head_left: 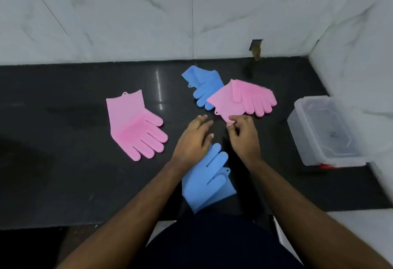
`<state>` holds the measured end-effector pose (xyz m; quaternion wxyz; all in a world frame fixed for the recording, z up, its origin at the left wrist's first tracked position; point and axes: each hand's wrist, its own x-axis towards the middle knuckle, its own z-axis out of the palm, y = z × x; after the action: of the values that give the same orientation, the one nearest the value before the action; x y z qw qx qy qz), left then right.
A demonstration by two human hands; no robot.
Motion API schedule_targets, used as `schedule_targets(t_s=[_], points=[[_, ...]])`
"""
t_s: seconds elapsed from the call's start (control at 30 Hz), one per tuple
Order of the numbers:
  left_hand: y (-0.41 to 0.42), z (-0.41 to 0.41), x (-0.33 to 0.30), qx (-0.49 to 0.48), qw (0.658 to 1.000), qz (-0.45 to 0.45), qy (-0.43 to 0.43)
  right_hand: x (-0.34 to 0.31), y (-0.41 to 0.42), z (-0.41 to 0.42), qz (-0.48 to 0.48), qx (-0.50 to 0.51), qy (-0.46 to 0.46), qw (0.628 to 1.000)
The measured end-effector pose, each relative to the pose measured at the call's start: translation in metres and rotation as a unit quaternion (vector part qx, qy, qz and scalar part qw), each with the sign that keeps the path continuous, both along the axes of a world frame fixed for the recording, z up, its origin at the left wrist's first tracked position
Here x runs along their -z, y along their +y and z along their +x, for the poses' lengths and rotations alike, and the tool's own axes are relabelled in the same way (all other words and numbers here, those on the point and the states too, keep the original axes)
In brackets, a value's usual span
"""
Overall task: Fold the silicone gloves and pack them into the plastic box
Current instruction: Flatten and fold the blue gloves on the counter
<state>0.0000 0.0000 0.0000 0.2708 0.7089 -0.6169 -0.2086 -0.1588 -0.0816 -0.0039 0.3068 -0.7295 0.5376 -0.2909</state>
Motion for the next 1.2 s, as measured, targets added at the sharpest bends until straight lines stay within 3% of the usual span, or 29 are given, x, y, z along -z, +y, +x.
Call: schedule_targets(t_s=[0.13,0.27,0.4,0.5,0.67,0.73,0.83,0.93,1.0,1.1,1.2], points=[[0.035,0.008,0.016,0.031,0.996,0.012,0.078,0.008,0.035,0.000,0.116,-0.006,-0.028,0.993],[0.059,0.008,0.035,0.021,0.990,0.024,0.134,0.016,0.069,-0.001,0.105,-0.022,0.003,0.994],[0.067,0.009,0.045,-0.014,0.990,-0.032,0.136,0.015,0.081,-0.001,0.098,-0.043,0.047,0.993],[0.069,0.008,0.050,-0.028,0.986,-0.059,0.153,0.015,0.084,0.001,0.106,-0.006,0.052,0.993],[0.075,0.009,0.051,-0.032,0.959,-0.129,0.251,0.006,0.087,0.000,0.167,0.048,-0.021,0.985],[0.080,0.001,0.050,-0.057,0.948,-0.117,0.292,-0.006,0.083,0.003,0.274,0.075,-0.119,0.951],[0.086,-0.018,0.040,-0.075,0.913,-0.067,0.395,-0.035,0.076,0.012,0.423,0.105,-0.298,0.849],[0.084,-0.035,0.017,-0.008,0.864,-0.030,0.503,-0.067,0.071,0.018,0.519,0.086,-0.406,0.747],[0.075,-0.046,-0.003,0.032,0.821,-0.031,0.569,-0.086,0.066,0.017,0.542,0.047,-0.460,0.702],[0.058,-0.061,-0.032,0.011,0.769,-0.033,0.639,-0.109,0.055,0.016,0.532,0.018,-0.503,0.681],[0.042,-0.075,-0.051,-0.076,0.739,-0.042,0.668,-0.121,0.040,0.006,0.492,-0.048,-0.509,0.705]])
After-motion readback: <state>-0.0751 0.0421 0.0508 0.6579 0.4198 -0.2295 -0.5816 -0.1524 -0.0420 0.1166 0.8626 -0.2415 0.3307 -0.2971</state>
